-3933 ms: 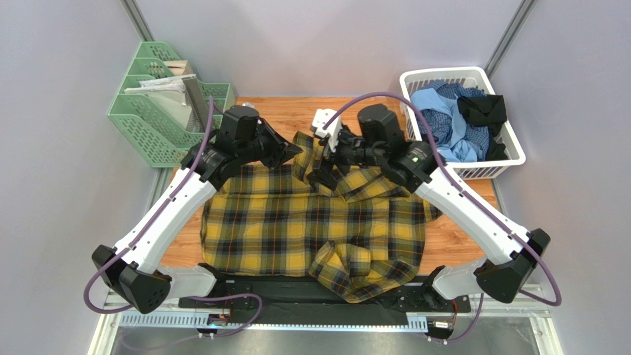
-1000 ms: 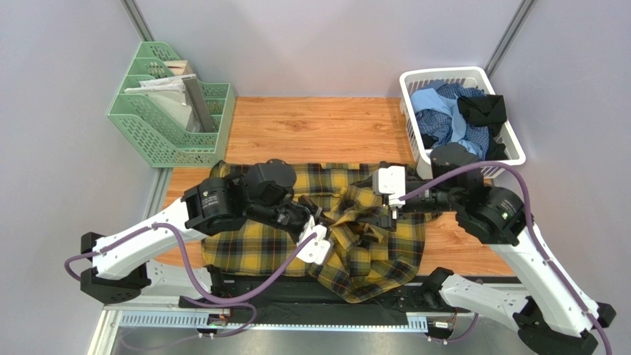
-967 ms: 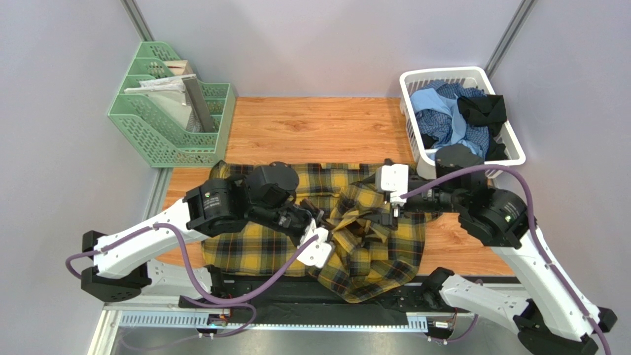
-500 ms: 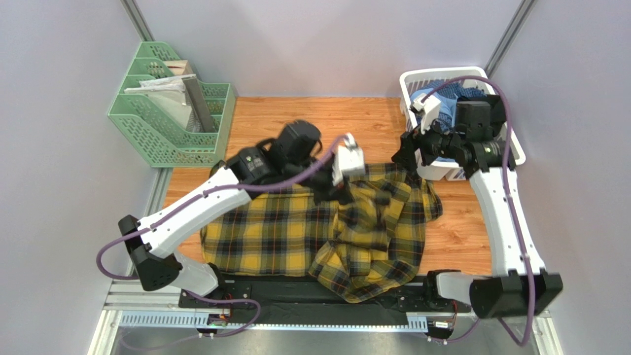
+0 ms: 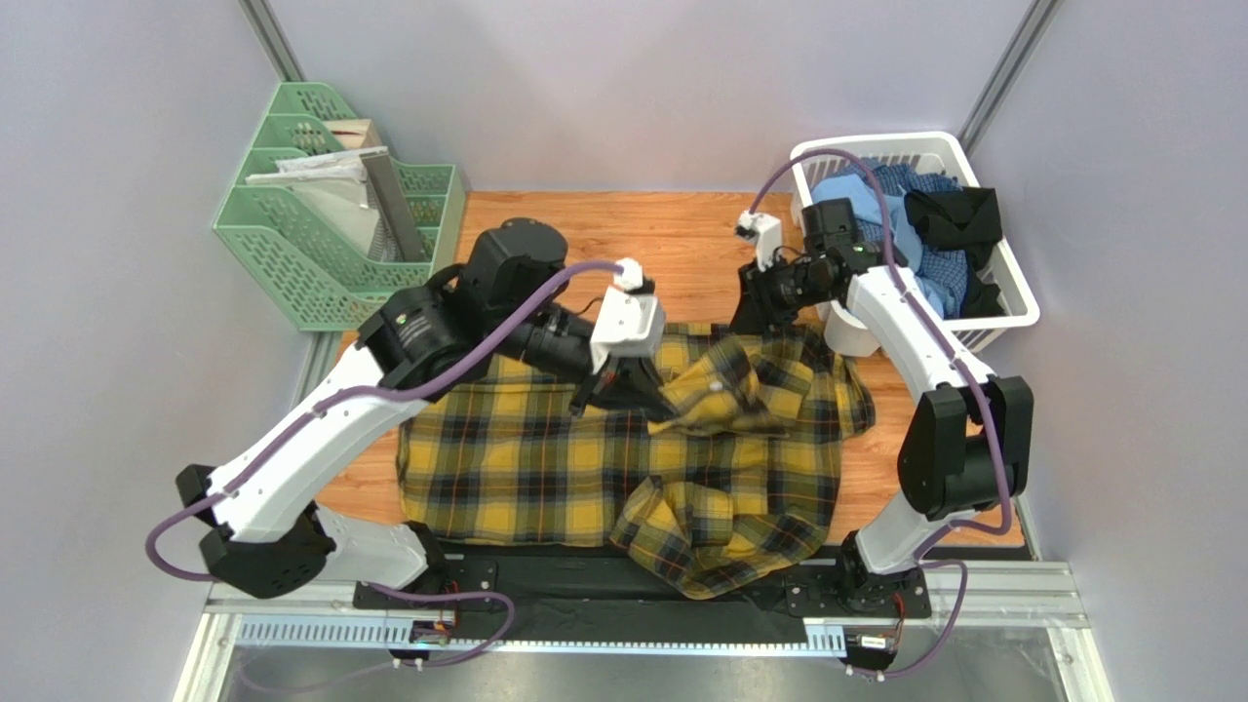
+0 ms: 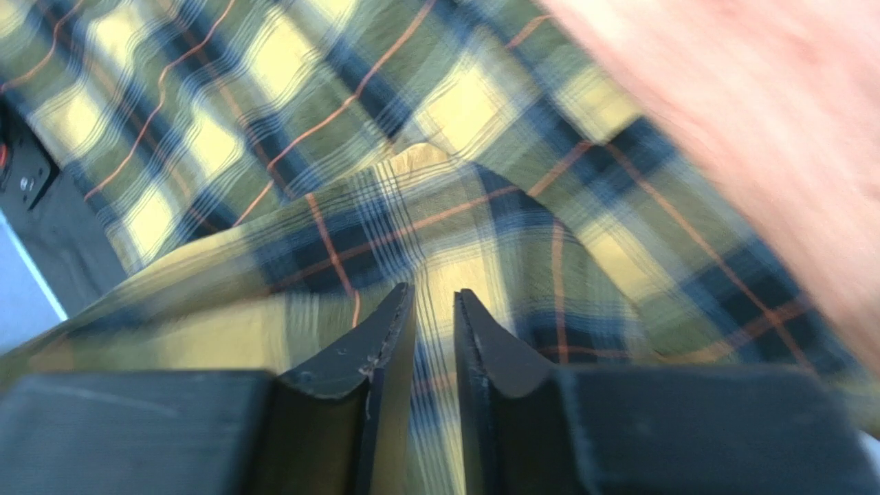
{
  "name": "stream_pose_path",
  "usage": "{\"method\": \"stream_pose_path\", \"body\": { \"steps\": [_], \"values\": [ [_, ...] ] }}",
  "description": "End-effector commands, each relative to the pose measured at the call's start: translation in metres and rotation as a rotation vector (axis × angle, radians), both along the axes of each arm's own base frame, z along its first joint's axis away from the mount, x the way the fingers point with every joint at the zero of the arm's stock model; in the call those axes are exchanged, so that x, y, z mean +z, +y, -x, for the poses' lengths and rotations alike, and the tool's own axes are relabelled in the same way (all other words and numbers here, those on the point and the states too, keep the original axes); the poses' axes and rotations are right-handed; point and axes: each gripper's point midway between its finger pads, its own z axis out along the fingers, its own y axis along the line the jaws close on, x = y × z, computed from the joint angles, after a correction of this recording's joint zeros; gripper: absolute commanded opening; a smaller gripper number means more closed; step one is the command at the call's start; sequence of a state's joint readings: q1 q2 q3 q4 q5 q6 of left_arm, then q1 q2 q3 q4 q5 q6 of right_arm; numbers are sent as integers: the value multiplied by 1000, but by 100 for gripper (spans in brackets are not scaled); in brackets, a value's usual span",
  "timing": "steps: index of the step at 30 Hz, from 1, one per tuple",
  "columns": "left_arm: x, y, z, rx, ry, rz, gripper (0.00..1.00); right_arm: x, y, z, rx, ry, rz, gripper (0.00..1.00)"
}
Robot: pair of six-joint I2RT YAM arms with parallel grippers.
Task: Fold and stack the long sleeve shirts
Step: Fold the shirt
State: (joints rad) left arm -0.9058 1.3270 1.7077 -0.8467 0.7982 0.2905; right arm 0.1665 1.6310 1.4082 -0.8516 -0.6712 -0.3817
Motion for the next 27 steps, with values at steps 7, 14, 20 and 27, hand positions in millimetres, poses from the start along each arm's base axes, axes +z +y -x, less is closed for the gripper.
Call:
{"method": "stream_pose_path", "body": {
  "steps": [7,14,20,27],
  "values": [
    [54,-14,45,-130,-97,93,0,-58,12,36,90,114,52,18],
    [16,-7,-46,233,71,24,0,-91,-9,61,132,227,173,20],
    [-74,43,-120,540,265,-97,0,-91,-30,60,103,234,258,30],
    [-148,130,-184,838,344,-142,0,-74,-48,72,111,275,245,45]
  ]
}}
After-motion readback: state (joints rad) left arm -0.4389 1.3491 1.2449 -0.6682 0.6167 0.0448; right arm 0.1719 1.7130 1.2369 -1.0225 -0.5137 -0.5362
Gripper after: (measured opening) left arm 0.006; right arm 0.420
